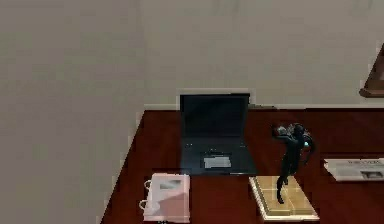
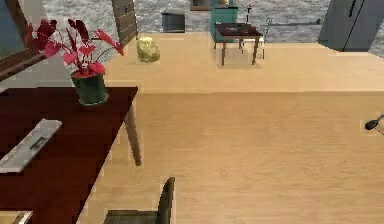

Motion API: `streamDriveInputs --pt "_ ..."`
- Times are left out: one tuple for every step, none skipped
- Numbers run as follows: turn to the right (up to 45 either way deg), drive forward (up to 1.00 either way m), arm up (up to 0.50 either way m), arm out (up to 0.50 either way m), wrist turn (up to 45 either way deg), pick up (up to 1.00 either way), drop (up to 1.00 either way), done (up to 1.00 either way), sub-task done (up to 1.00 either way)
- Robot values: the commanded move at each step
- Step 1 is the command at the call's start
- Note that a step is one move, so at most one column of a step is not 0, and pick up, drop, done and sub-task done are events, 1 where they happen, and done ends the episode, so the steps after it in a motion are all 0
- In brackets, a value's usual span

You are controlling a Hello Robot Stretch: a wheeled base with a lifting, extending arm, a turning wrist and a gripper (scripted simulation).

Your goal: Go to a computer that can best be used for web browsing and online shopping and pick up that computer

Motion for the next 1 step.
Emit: streamDriveInputs --pt "39.0 0.00 0.00 0.00 0.0 0.00 0.00 0.00 0.00"
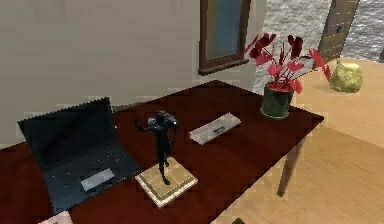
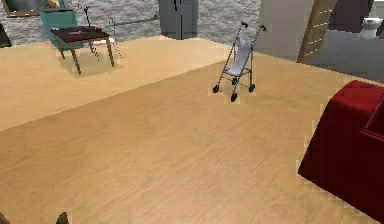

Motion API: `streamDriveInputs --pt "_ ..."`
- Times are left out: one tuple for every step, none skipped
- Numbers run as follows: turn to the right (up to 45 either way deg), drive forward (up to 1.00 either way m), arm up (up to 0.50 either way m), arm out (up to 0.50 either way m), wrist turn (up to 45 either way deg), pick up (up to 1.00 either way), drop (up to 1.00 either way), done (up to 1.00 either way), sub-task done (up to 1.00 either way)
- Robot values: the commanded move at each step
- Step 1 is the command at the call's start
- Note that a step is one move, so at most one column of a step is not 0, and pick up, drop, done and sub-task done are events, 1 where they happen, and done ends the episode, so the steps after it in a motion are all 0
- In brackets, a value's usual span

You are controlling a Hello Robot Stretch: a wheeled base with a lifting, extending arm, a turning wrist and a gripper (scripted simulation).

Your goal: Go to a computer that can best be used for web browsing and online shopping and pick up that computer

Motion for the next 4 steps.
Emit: streamDriveInputs --pt "0.0 0.15 0.00 0.00 0.0 0.00 0.00 0.00 0.00" --pt "-45.0 0.00 0.00 0.00 0.0 0.00 0.00 0.00 0.00" --pt "-45.0 0.00 0.00 0.00 0.0 0.00 0.00 0.00 0.00" --pt "-33.0 0.00 0.00 0.00 0.0 0.00 0.00 0.00 0.00"
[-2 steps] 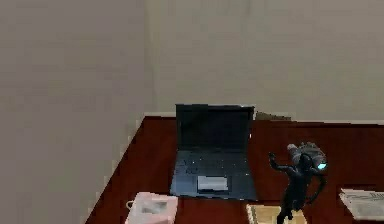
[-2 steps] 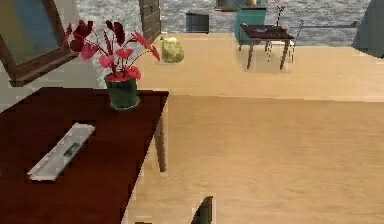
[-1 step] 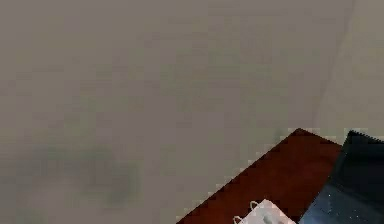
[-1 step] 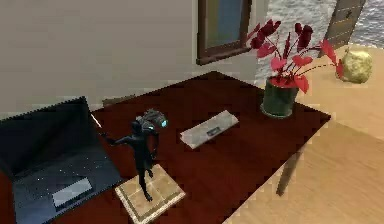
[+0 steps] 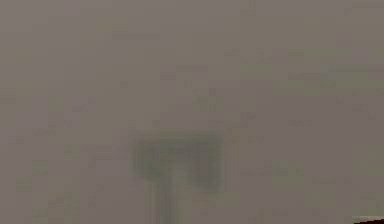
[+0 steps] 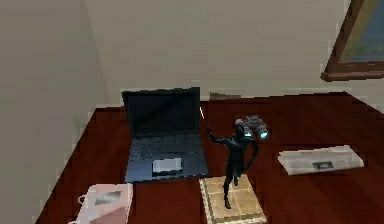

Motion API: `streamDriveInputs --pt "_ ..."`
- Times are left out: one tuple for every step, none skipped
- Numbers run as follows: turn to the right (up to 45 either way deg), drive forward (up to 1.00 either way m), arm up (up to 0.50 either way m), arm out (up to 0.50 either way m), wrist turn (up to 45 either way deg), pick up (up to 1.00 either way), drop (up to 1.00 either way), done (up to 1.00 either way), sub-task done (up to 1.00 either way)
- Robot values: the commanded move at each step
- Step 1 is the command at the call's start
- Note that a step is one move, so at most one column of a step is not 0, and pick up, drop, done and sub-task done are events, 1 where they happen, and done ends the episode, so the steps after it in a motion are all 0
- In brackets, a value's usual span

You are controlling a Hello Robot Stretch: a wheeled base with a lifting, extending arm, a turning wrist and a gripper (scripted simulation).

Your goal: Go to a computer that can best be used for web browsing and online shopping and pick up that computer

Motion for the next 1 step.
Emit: streamDriveInputs --pt "0.0 0.00 0.50 0.00 0.0 0.00 0.00 0.00 0.00"
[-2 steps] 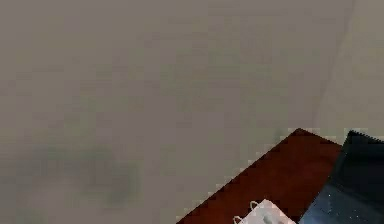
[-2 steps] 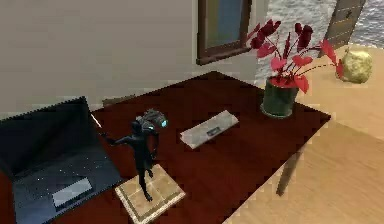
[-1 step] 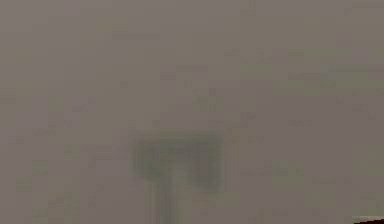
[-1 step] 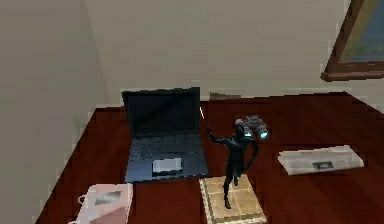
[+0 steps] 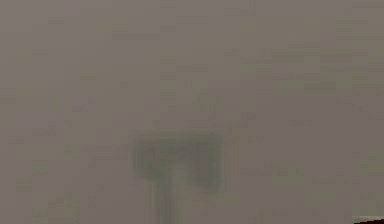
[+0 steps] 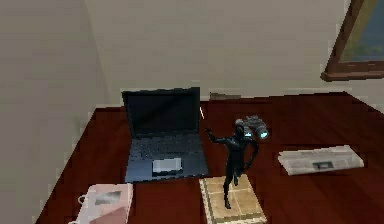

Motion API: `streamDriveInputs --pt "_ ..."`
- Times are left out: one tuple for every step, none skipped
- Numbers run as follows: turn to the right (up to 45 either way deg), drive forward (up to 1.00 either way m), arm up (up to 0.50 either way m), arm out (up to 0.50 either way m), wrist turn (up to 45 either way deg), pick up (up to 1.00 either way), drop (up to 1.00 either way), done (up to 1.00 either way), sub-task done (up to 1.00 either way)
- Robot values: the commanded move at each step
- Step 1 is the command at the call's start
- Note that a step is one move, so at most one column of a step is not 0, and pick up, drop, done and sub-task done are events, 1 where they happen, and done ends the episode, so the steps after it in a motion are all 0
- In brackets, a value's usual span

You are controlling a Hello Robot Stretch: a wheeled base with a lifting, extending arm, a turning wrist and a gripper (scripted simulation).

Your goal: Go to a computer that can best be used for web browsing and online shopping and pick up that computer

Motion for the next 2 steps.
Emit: streamDriveInputs --pt "0.0 0.00 0.36 0.00 0.0 0.00 0.00 0.00 0.00" --pt "0.0 0.00 0.00 0.26 0.0 0.00 0.00 0.00 0.00"
